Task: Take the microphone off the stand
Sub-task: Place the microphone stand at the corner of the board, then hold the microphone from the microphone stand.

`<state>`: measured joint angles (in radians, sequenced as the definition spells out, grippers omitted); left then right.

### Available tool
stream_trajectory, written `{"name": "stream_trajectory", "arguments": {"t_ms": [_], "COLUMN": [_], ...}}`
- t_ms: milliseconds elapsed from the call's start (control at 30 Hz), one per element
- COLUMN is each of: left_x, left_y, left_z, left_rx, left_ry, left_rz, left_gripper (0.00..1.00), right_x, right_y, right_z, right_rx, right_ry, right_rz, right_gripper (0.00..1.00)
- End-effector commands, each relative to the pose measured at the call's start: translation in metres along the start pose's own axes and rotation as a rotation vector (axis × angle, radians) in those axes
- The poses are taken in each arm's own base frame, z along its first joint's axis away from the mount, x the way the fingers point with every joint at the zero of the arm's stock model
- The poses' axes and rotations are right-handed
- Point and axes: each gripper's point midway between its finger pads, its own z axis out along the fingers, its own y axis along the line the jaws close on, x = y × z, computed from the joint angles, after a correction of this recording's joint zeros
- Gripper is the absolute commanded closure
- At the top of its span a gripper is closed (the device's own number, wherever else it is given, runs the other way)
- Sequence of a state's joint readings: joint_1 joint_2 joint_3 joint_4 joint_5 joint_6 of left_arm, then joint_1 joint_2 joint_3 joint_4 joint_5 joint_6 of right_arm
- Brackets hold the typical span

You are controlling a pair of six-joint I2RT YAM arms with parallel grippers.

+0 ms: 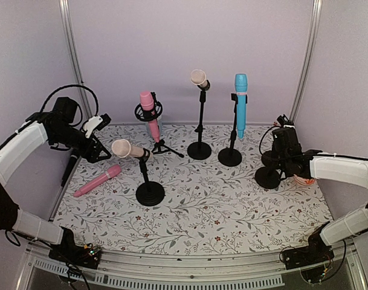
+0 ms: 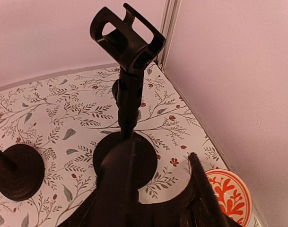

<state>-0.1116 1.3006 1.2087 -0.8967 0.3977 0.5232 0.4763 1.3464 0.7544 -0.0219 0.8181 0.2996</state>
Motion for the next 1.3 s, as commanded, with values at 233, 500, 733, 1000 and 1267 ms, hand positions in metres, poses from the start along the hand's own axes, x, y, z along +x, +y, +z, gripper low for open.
{"name": "stream_trajectory", "arguments": {"t_ms": [233,500,733,1000,1267], "left_x": [-0.004,-0.014,-0.035,-0.056,-0.076], "left_y": [-0.020,-0.030,-0.048,-0.091,-0.131], "left_z": [-0.004,-0.009,-0.015,-0.023,-0.029], "left_rx": [0.073,0.139,0.216,0.344,0.481], "left_ry": [-0.029,-0.067,-0.116,-0.158,-0.188], "left_rz": [0.028,0.028,0.052,0.125,0.196], "left_gripper": [0.11,0.12,0.13,0.13,0.14], "right_x": [-0.036,-0.030,-0.009,0.014,0.016], "right_y": [0.005,0.082,0.206,0.330,0.383], "right_z": [-0.052,-0.141,-0.212,-0.262,-0.284], "right_rx": [-0.049,-0.294,-0.700,-1.114,-1.257], "right_ry": [-0.054,-0.066,-0.044,0.056,0.077], "right_rz": [-0.013,-0.049,-0.101,-0.161,-0.185], "right_gripper": [0.07,0.05,0.08,0.10,0.11]}}
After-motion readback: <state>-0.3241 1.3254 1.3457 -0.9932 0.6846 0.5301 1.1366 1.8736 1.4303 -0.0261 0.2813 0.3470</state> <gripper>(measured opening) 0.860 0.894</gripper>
